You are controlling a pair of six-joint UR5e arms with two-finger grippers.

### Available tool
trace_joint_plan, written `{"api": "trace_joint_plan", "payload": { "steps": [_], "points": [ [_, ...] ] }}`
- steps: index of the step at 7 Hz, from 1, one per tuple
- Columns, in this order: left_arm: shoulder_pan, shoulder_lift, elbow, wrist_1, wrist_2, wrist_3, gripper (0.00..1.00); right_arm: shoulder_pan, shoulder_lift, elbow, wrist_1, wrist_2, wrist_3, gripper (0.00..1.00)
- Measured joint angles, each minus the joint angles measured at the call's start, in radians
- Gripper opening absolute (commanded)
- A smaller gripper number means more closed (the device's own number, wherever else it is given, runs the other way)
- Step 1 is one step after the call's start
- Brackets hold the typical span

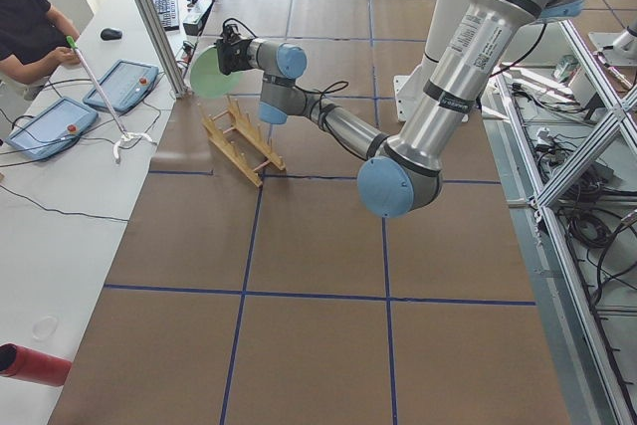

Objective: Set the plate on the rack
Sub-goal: 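Tilt the plate upright and lower it into the rack slots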

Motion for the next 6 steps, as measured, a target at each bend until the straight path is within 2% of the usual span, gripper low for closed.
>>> {"api": "trace_joint_plan", "payload": {
  "steps": [3,6],
  "points": [
    [0.002,-0.039,0.075,0.006,0.057,-0.074,0.00,0.000,0.000,0.000,0.000,0.000,0.000,1.00],
    [0.018,-0.039,0.089,0.006,0.064,-0.082,0.00,0.000,0.000,0.000,0.000,0.000,0.001,1.00]
  ]
}}
